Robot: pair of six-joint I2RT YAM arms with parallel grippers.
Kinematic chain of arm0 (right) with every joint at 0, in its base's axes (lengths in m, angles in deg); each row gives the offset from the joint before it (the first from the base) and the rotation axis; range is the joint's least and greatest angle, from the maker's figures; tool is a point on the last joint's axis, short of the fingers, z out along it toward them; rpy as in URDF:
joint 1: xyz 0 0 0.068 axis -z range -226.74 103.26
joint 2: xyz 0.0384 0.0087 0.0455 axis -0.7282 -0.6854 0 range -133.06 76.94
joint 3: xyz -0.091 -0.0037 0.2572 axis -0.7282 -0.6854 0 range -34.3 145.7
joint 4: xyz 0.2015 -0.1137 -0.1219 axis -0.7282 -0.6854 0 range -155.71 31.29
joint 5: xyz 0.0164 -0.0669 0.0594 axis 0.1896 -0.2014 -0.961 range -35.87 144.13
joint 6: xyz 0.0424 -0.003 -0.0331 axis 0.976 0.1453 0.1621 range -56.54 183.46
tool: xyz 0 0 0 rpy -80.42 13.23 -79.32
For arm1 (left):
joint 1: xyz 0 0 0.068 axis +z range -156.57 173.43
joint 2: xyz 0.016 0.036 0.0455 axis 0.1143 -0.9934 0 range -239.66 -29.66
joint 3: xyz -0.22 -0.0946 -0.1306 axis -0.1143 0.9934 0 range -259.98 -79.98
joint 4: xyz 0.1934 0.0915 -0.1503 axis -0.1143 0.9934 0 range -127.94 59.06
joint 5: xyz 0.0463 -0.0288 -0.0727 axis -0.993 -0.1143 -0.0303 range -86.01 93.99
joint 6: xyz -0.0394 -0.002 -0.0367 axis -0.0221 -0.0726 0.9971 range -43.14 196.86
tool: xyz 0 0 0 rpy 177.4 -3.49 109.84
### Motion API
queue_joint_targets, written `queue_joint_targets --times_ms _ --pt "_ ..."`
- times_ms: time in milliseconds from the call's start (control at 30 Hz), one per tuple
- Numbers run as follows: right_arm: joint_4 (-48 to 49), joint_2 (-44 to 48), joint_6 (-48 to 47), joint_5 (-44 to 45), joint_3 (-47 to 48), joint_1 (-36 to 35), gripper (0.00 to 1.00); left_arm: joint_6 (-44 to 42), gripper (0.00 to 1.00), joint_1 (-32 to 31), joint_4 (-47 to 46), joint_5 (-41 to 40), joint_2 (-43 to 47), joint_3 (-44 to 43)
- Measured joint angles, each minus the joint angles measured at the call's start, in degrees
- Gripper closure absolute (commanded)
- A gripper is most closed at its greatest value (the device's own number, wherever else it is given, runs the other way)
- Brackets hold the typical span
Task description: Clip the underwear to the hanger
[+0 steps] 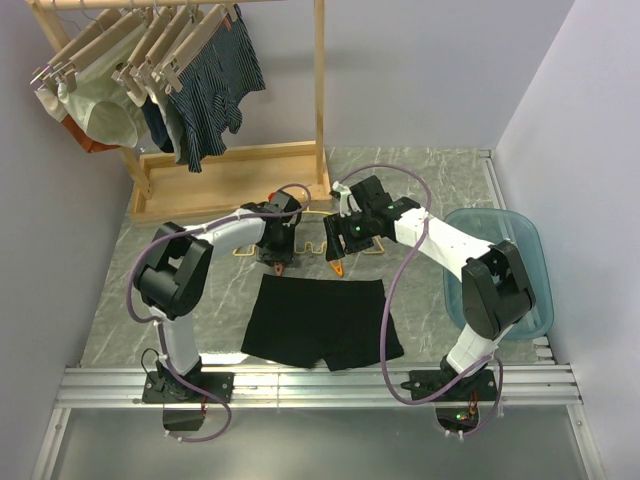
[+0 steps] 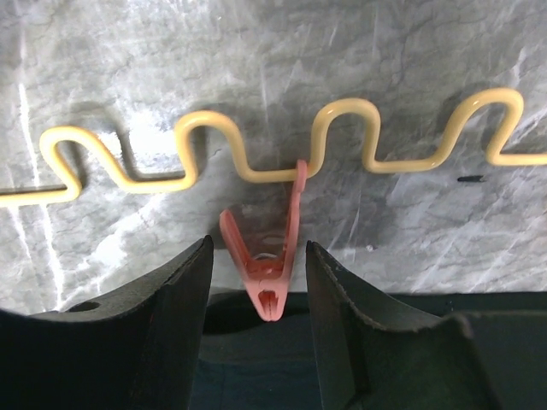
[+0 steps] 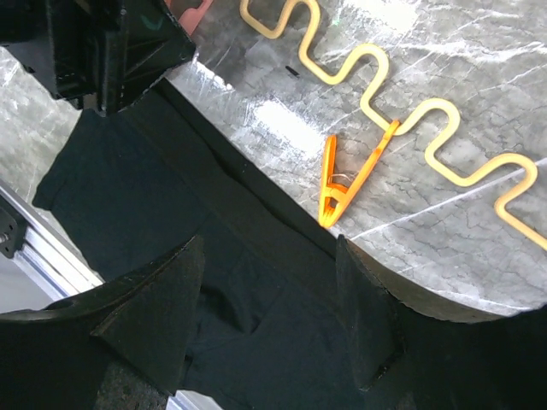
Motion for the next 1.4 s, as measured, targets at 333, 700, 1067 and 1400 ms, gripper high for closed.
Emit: queue_joint_targets --times_ms 333,700,1067,1400 --pt "0.3 0.2 -0.2 -0.9 -0.8 0.5 0.30 0.5 0.52 -0.2 0.8 -0.4 -1.9 -2.7" --pt "0.3 0.2 -0.5 -2.0 -0.8 0.5 0.30 0.5 0.49 -0.3 2.2 -0.8 -3.8 -4.5" --pt "0.3 0.2 -0.7 -3.3 -0.8 0.5 0.30 0.6 0.45 -0.4 2.6 -1.0 -4.7 -5.7" --pt "0.6 0.2 -0.7 -4.2 -1.3 0.5 0.30 0.5 0.65 -0.4 2.7 -1.6 -4.8 -5.9"
